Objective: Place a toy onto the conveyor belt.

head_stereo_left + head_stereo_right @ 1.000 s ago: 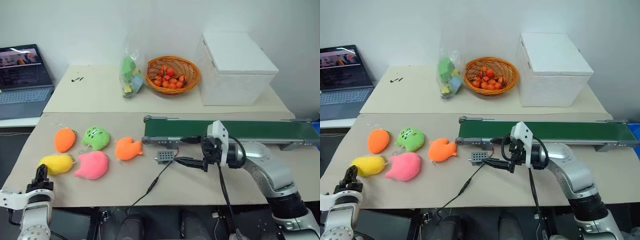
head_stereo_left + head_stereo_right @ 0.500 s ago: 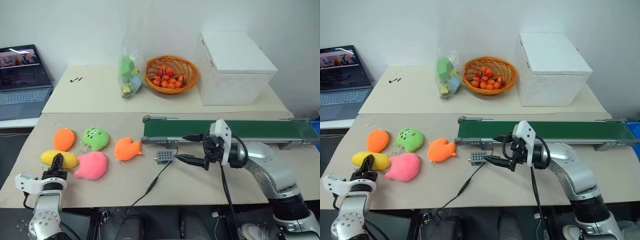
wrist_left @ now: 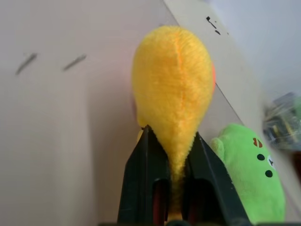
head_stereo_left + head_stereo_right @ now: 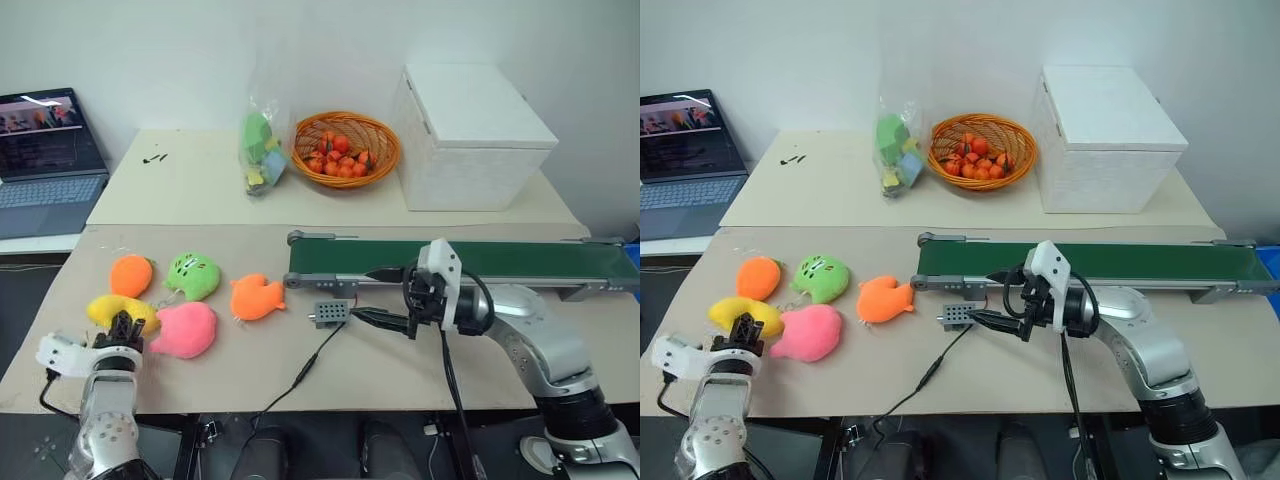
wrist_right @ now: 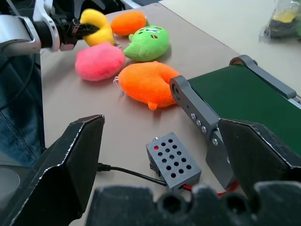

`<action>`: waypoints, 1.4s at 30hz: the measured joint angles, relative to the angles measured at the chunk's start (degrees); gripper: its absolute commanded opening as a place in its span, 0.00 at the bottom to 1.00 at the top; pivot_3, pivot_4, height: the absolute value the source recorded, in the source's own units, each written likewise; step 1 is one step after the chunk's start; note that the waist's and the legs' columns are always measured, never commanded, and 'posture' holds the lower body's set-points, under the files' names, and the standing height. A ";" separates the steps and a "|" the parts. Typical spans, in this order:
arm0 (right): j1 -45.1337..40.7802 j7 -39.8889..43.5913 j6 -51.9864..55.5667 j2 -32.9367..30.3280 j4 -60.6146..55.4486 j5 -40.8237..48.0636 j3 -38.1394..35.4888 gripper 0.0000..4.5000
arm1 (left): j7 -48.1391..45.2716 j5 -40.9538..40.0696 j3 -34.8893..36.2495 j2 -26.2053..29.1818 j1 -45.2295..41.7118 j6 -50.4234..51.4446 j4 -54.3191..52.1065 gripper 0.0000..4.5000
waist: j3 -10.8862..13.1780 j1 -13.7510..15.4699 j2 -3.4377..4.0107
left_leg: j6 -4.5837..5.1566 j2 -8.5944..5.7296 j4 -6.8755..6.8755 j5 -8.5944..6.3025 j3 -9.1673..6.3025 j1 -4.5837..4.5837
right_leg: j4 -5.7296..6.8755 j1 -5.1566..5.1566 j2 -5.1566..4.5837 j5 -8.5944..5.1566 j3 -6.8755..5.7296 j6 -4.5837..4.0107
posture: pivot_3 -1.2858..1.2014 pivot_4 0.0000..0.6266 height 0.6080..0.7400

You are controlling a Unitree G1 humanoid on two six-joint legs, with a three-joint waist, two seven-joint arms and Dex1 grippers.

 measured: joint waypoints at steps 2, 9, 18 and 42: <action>-0.01 0.13 -0.05 0.16 0.44 -0.05 0.04 1.00 | 2.71 9.06 -4.18 2.42 -0.36 -1.02 -5.73 0.04 | 0.00 0.17 0.00 | 0.00 0.00 -0.01 0.00 0.01 -0.01 | 0.01 -0.01 0.00 0.00 0.00 0.00 | 0.52 0.24 0.90; 0.02 -0.47 -0.84 1.79 1.56 -0.65 0.24 1.00 | 1.86 44.96 -24.92 19.17 -15.16 -4.16 -12.63 0.04 | -0.02 1.06 0.04 | -0.05 -0.04 -0.02 0.03 0.16 -0.03 | 0.05 0.00 0.00 0.01 -0.06 -0.01 | 0.52 0.24 0.90; 1.16 -4.01 -1.90 4.53 1.43 -1.76 0.14 1.00 | 1.85 88.23 -63.72 26.62 -43.51 -45.39 29.07 0.04 | -0.04 0.13 0.11 | -0.02 -0.05 -0.34 0.02 0.27 -0.22 | 0.03 -0.28 0.00 -0.01 -0.04 0.05 | 0.52 0.24 0.90; 4.94 -7.81 -2.13 2.69 -2.95 -1.90 -3.60 1.00 | 12.93 101.54 -75.81 17.88 -59.36 -67.25 70.33 0.11 | -0.04 0.60 0.12 | 0.07 -0.10 0.45 -0.02 0.16 -1.08 | 0.19 -0.66 -0.03 -0.02 -0.24 0.24 | 0.52 0.24 0.90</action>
